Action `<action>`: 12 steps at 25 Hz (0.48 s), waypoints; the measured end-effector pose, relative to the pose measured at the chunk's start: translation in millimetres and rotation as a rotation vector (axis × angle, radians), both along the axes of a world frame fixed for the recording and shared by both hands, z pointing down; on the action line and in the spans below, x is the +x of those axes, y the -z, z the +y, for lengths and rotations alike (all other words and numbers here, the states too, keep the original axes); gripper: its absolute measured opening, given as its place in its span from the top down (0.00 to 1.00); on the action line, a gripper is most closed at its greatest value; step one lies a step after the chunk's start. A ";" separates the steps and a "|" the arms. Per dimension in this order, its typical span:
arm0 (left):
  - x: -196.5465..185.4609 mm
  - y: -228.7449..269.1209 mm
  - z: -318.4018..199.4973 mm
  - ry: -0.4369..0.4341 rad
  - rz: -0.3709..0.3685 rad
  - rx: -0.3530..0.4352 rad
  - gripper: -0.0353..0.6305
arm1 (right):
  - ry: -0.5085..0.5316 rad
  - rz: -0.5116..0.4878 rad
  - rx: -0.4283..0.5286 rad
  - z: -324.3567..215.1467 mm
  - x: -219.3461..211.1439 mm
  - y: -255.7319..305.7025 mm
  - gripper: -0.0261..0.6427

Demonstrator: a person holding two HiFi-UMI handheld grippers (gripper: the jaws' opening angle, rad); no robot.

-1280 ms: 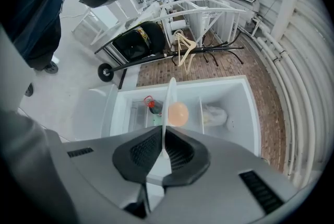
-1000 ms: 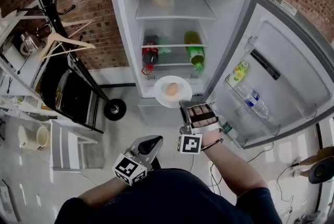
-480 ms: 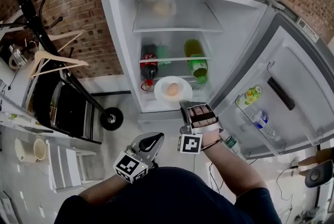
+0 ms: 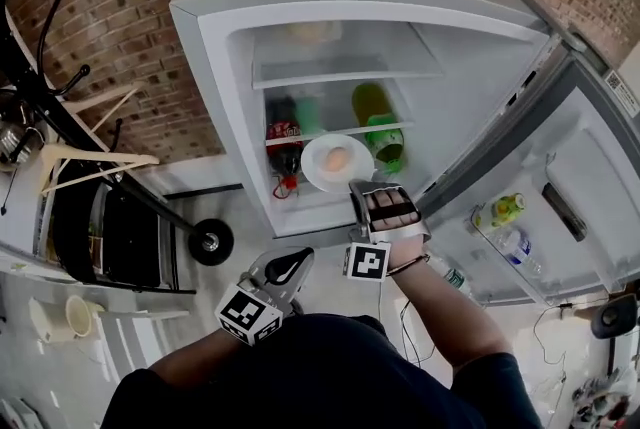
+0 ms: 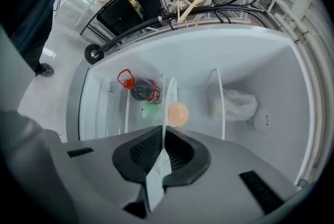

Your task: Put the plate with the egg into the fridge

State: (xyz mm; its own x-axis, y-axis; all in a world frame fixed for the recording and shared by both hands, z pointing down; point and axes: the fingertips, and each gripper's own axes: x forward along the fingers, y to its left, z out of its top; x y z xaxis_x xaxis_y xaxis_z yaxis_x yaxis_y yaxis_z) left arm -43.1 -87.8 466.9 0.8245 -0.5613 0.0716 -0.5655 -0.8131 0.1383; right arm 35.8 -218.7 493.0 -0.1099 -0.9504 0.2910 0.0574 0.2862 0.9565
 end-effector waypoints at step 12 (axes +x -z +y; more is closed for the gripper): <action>11.4 -2.8 -36.4 0.044 0.014 -0.014 0.94 | 0.036 0.018 -0.037 -50.3 1.5 -18.1 0.93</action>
